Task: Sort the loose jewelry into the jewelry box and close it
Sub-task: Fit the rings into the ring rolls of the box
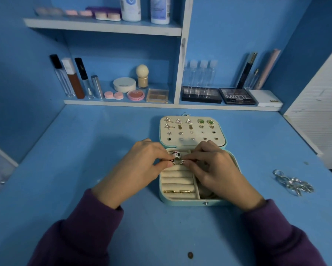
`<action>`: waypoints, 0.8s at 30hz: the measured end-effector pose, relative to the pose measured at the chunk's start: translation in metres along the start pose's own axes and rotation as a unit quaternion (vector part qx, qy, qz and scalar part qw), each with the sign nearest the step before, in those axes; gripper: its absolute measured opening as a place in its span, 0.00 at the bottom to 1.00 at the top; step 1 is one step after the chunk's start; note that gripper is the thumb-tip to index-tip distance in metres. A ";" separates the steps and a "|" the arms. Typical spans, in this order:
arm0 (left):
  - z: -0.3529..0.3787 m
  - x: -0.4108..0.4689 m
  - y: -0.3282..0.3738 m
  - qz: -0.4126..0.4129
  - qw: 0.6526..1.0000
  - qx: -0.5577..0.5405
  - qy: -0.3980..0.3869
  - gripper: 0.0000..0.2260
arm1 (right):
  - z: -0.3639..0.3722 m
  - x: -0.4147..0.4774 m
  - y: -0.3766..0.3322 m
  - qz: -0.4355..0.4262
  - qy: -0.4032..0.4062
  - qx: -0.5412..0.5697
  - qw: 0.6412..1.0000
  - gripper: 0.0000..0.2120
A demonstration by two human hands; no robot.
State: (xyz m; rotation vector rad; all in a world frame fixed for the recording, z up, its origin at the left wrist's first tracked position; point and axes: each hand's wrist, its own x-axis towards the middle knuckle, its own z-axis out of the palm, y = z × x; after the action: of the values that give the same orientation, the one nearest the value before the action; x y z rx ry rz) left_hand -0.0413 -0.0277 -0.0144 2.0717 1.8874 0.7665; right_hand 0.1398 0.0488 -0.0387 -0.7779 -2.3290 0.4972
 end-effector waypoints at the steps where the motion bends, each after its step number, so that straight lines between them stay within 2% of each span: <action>1: 0.001 -0.002 0.001 -0.002 1.000 -0.011 0.017 0.11 | -0.001 0.000 0.000 0.008 -0.002 0.003 1.000 0.10; 4: 0.004 -0.008 0.000 -0.006 0.997 -0.044 0.064 0.11 | -0.002 0.000 0.000 0.015 0.008 0.015 1.000 0.08; 6: 0.006 -0.009 -0.002 0.017 0.996 -0.029 0.086 0.07 | -0.001 0.000 0.000 -0.001 0.019 0.012 1.000 0.06; 8: 0.007 -0.009 -0.004 0.038 0.995 -0.012 0.096 0.06 | 0.000 0.000 -0.001 -0.020 0.029 -0.001 0.999 0.05; 13: 0.011 -0.007 -0.003 0.057 0.993 0.032 0.099 0.07 | 0.002 0.000 -0.001 -0.057 0.039 -0.055 0.996 0.05; 16: 0.012 -0.006 -0.004 0.071 0.992 0.057 0.090 0.15 | 0.003 0.000 0.000 -0.069 0.043 -0.063 0.995 0.05; 18: 0.011 -0.005 -0.004 0.086 0.991 0.058 0.083 0.17 | 0.003 0.000 0.000 -0.070 0.039 -0.060 0.995 0.05; 22: 0.009 -0.006 -0.005 0.087 0.993 0.054 0.061 0.15 | 0.003 0.001 0.001 -0.071 0.030 -0.061 0.995 0.05; 24: 0.009 -0.006 -0.005 0.077 0.994 0.052 0.058 0.10 | 0.002 0.000 0.000 -0.066 0.030 -0.057 0.996 0.06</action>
State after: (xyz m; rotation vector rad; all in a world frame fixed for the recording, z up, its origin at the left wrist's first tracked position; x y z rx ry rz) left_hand -0.0408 -0.0318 -0.0258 2.3054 1.8796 0.8590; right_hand 0.1385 0.0484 -0.0401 -0.6760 -2.3502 0.2817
